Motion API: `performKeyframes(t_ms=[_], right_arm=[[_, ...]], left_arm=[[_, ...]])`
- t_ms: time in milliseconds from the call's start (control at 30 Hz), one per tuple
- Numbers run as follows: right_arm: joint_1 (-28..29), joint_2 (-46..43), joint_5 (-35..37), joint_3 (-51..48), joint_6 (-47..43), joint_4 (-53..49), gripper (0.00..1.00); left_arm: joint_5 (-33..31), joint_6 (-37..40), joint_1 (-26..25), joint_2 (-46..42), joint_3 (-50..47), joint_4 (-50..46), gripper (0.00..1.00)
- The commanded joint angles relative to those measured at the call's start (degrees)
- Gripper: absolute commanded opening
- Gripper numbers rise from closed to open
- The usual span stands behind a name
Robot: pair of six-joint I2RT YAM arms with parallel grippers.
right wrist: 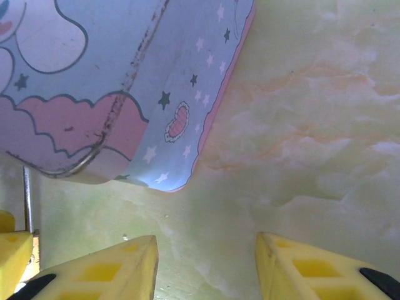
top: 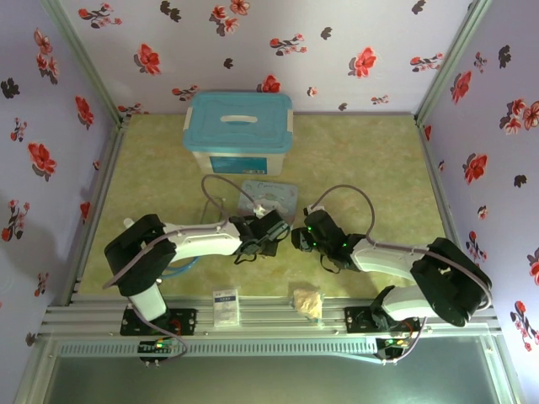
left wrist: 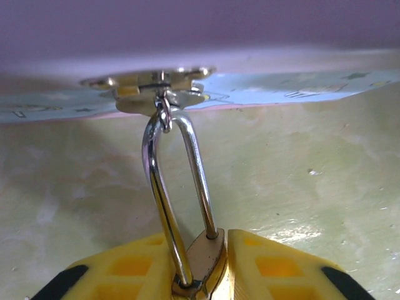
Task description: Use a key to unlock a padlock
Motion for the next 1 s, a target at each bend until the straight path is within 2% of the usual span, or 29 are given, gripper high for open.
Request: performKeyframes(t_ms=[0,200,400,467,600,967], right_arm=[[-0.4,0.6,1.6,-0.7,1.2,0.5,0.45],[-0.4,0.8,2.0,-1.1,1.3,0.5,0.45],[-0.3,0.9,2.2,-2.0,1.7,0.9,0.45],[-0.3,0.9,2.4,-2.2,1.7,1.2,0.45],[-0.3,1.3,2.3,-2.2,1.9,1.4,0.45],[-0.3,1.3,2.7,-2.7,2.2,1.6,0.45]], left_arm=[[-0.6,-1.5,-0.4,0.7,-0.6,-1.7,0.27],[0.4,-2.5,-1.2,0.9,-1.0,-2.1,0.24],[-2.3,-3.3,-2.3,0.4,-0.3,-6.4,0.23],[-3.7,-3.0,-2.6,0.7,0.5,-8.3,0.2],[-6.6,-2.1,-2.6,1.7,2.7,-12.2,0.21],[-7.3,-2.9,-5.9,4.8,5.9,-13.2,0.25]])
